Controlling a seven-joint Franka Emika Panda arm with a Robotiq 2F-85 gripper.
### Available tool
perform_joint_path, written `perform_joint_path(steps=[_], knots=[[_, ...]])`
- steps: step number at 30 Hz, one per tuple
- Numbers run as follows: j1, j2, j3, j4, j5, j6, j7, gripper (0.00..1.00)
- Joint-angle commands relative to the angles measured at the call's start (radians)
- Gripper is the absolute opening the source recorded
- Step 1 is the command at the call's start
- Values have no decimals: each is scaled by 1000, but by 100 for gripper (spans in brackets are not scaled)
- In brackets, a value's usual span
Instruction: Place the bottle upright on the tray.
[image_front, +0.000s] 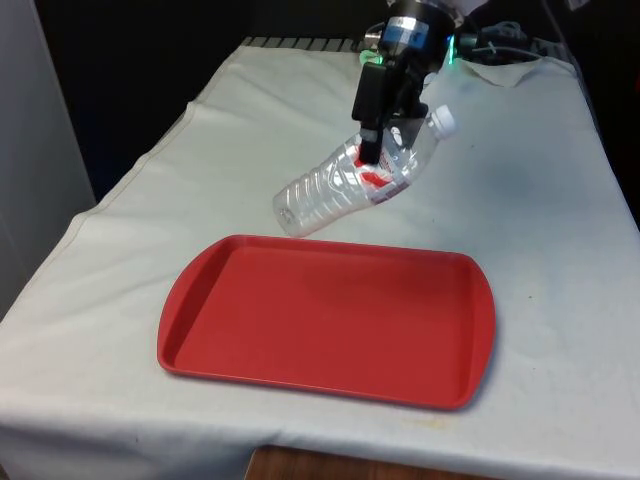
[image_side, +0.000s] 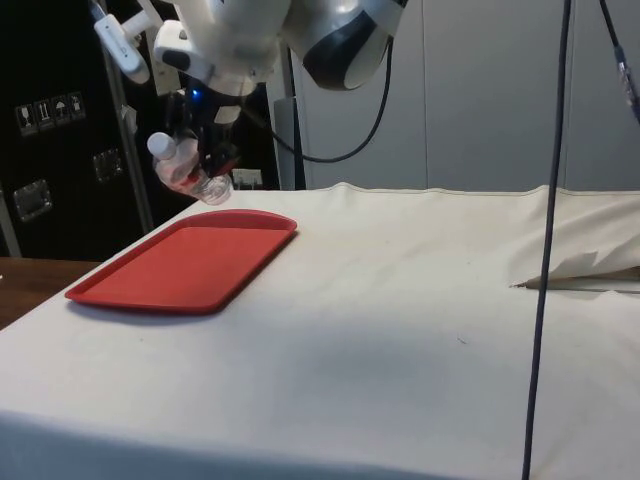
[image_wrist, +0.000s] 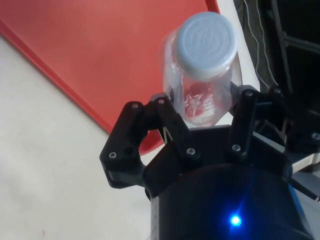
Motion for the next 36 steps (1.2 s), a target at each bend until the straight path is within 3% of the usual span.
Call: perform_joint_path(steps=[1,5,6,7,13,14,15,23,24,25,31,32,33,34,36], knots=[[-9,10,4,3,14,23,-9,14],[-10,23,-3,11,39,53,-7,14],[-1,16,-9,10,31,35,0,14],[-10,26,-4,13,45,58,-7,14],[-11,44,-14,24,81,98,-5,14],[-2,37,-20,23,76,83,0,14],[-11,47,-15,26,87,103,-5,14],[-14,74,-23,43,137,153,-4,14],[-4,65,-30,42,129,134,0,14],[-14,77,-24,46,144,159,-4,14],[-19,98,-26,59,184,196,-4,14],[-19,101,-26,61,189,201,-4,14],[-9,93,-35,60,182,185,0,14],[-20,104,-26,63,195,207,-4,14],[-22,114,-27,69,212,223,-4,14]])
